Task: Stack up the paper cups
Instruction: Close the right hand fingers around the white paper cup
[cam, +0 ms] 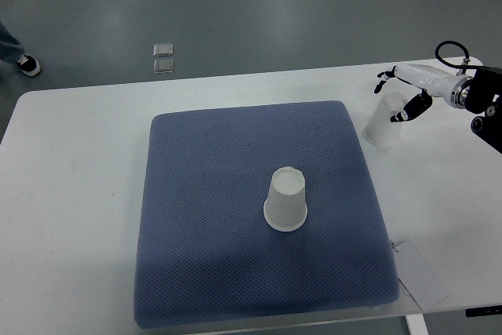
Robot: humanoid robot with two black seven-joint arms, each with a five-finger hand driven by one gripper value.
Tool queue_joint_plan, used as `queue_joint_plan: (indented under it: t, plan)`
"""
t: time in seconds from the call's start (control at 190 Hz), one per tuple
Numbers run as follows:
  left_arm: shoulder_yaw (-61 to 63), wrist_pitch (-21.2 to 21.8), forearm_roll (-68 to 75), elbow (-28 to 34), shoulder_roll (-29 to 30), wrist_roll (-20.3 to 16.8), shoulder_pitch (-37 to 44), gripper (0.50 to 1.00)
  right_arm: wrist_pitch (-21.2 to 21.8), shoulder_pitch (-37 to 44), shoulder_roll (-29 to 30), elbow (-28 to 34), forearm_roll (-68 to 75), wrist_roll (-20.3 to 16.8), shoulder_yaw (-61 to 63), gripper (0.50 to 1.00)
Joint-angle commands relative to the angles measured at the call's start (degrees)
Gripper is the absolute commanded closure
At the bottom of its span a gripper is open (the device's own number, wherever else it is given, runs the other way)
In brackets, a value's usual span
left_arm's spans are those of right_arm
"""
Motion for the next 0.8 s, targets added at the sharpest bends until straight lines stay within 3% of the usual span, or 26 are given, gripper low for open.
queue_joint_plan:
  t: [0.0, 0.794]
  plan:
    - [0.0, -0.08, 0.02, 0.0, 0.0, 0.0, 0.0, 0.5, 0.09, -0.02, 0.28, -0.2, 0.07, 0.0, -0.08, 0.603]
    - [0.0, 0.01, 0.02, 0.0, 0.0, 0.0, 0.0, 0.5, -0.79, -0.02, 2.04, -3.54, 0.07, 0.08, -2.98, 0.609]
